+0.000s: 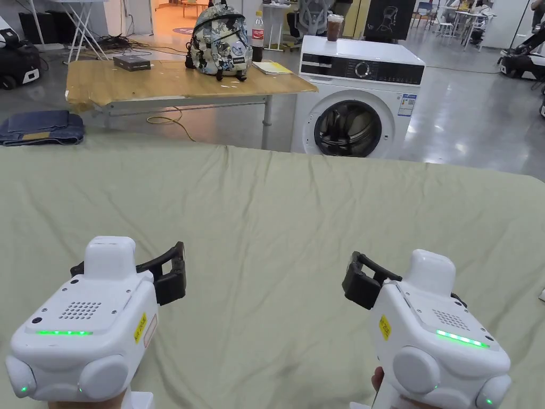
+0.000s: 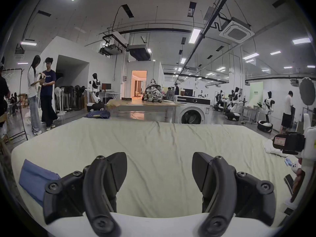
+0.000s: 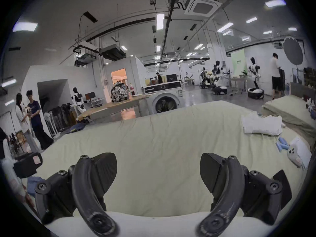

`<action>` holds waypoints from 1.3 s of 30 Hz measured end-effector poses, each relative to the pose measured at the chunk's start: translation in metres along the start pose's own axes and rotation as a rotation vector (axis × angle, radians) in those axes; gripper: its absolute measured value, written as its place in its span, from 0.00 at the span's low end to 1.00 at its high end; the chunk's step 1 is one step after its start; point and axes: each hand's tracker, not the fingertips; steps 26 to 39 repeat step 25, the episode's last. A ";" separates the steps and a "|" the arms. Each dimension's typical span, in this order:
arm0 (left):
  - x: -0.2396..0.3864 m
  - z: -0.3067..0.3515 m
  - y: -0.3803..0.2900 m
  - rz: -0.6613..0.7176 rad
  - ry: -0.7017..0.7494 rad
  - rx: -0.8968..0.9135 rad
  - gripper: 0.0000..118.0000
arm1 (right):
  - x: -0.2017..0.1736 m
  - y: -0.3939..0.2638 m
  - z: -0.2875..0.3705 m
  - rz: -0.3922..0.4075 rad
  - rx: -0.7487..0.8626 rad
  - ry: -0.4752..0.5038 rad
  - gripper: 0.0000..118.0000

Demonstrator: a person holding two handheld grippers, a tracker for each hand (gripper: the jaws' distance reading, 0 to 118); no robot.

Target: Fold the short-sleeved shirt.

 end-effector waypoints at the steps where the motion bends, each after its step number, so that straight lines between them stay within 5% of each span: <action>1: 0.000 0.000 0.000 0.000 0.002 0.001 0.67 | 0.000 0.001 0.000 -0.015 -0.011 -0.003 0.85; 7: -0.003 0.001 0.001 0.003 -0.034 0.027 0.67 | -0.003 0.011 -0.004 -0.041 -0.090 -0.061 0.85; 18: 0.005 0.001 -0.005 -0.153 0.031 0.103 0.67 | -0.017 0.005 -0.010 0.077 -0.082 -0.122 0.85; 39: 0.002 -0.002 -0.004 -0.154 0.036 0.053 0.67 | -0.019 0.001 -0.009 0.114 -0.062 -0.108 0.85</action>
